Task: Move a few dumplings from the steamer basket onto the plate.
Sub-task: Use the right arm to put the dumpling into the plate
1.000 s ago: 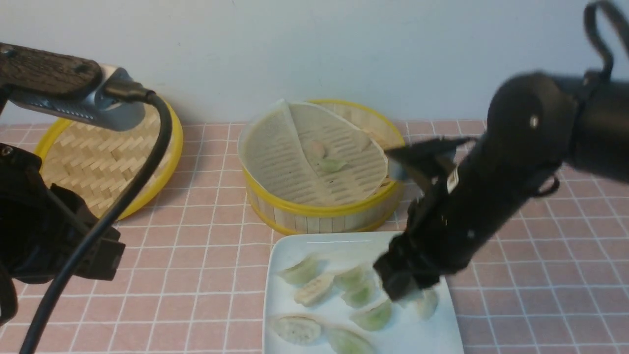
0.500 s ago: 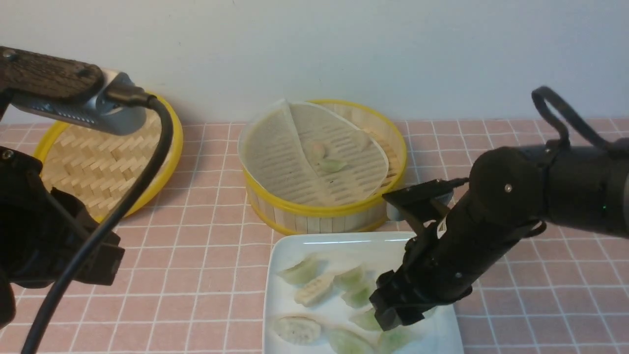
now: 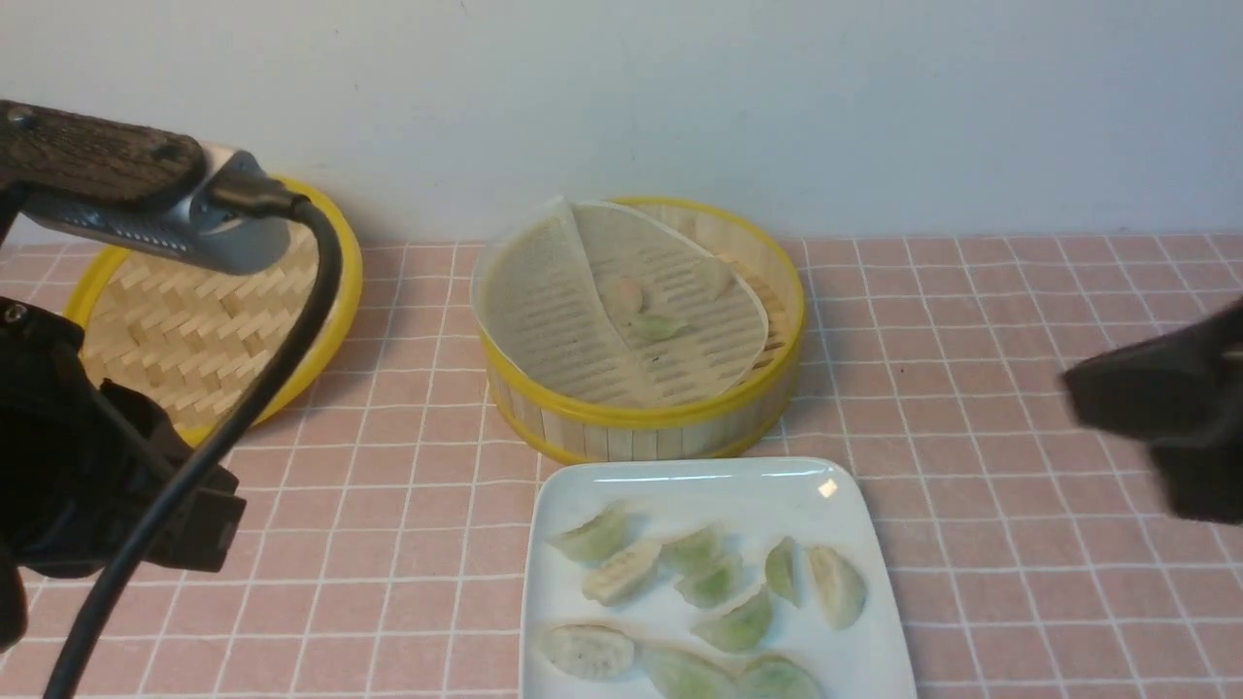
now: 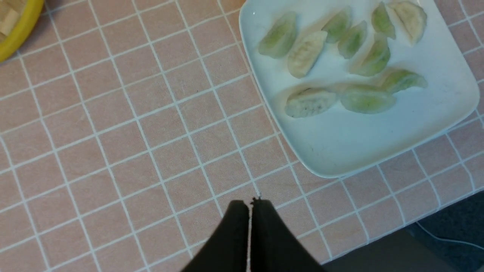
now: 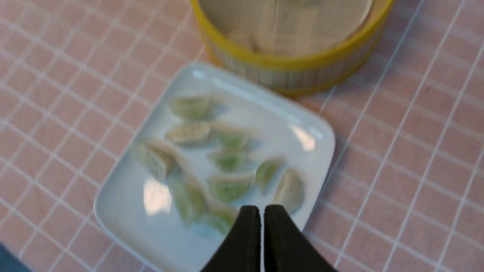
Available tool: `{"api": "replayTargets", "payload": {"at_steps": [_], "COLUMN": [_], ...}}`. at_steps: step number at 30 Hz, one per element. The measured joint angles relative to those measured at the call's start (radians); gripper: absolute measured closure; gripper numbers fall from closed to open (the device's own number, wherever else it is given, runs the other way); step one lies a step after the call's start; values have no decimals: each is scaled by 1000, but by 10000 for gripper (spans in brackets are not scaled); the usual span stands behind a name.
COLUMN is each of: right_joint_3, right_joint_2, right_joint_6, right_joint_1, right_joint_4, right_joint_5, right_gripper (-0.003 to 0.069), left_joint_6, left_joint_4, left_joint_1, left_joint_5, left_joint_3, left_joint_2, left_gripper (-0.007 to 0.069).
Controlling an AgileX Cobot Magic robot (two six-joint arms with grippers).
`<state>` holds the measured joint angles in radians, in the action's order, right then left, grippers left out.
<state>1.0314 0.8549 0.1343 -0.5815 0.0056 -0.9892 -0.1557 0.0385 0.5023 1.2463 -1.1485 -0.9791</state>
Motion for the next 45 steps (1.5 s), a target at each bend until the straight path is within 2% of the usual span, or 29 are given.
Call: {"api": "replayTargets", "payload": {"at_steps": [6, 13, 16, 19, 29, 36, 45], "right_joint_3": [-290, -572, -609, -612, -612, -612, -612], "right_joint_2": [-520, -849, -869, -870, -871, -871, -871], "right_joint_6": [99, 275, 355, 384, 393, 393, 393], "right_joint_1": [0, 0, 0, 0, 0, 0, 0], "right_joint_4": [-114, -213, -241, -255, -270, -270, -270], "right_joint_5": [290, 454, 476, 483, 486, 486, 486], "right_gripper": [673, 673, 673, 673, 673, 673, 673], "left_joint_6": [0, 0, 1, -4, -35, -44, -30], "left_joint_4": [6, 27, 52, 63, 76, 97, 93], "left_joint_1": [0, 0, 1, 1, 1, 1, 1], "left_joint_5": [-79, -127, -154, -208, -520, -545, -545], "left_joint_3": [0, 0, 7, 42, 346, 450, 474], "left_joint_2": [0, 0, 14, 62, 522, 708, 743], "left_gripper": [631, 631, 631, 631, 631, 631, 631]}}
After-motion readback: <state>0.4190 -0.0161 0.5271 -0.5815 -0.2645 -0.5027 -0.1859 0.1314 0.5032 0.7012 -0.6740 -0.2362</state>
